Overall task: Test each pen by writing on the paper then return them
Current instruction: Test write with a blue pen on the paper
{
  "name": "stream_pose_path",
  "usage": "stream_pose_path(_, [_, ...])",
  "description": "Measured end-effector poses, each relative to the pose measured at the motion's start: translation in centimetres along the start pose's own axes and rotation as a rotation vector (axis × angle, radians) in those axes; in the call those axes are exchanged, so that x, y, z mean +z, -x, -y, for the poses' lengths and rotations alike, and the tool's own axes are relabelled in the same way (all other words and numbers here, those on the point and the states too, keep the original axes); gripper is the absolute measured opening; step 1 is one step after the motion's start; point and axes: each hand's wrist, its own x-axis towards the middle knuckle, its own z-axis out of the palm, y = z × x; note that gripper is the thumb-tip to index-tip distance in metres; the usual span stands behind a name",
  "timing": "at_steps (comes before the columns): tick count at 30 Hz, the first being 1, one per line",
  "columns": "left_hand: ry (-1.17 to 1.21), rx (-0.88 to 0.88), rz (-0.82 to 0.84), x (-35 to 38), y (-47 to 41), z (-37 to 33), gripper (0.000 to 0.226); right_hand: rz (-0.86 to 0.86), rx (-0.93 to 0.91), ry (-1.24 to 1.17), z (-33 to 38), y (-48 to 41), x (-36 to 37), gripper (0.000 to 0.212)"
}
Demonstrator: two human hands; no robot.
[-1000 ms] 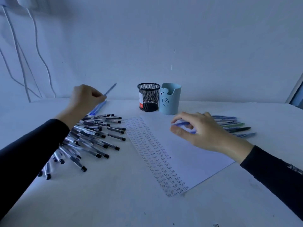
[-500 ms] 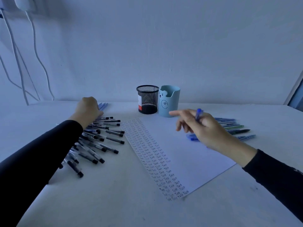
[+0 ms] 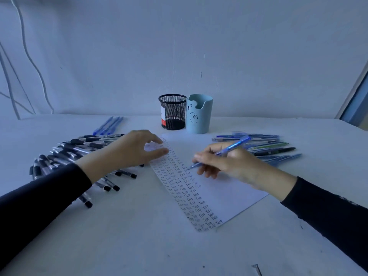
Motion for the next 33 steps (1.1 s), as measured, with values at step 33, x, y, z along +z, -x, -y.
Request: stream_pose_path(33, [-0.019, -0.029, 0.054, 0.5, 0.0, -0.2, 0.083, -0.093, -0.066, 0.154, -0.7, 0.5, 2.4, 0.048])
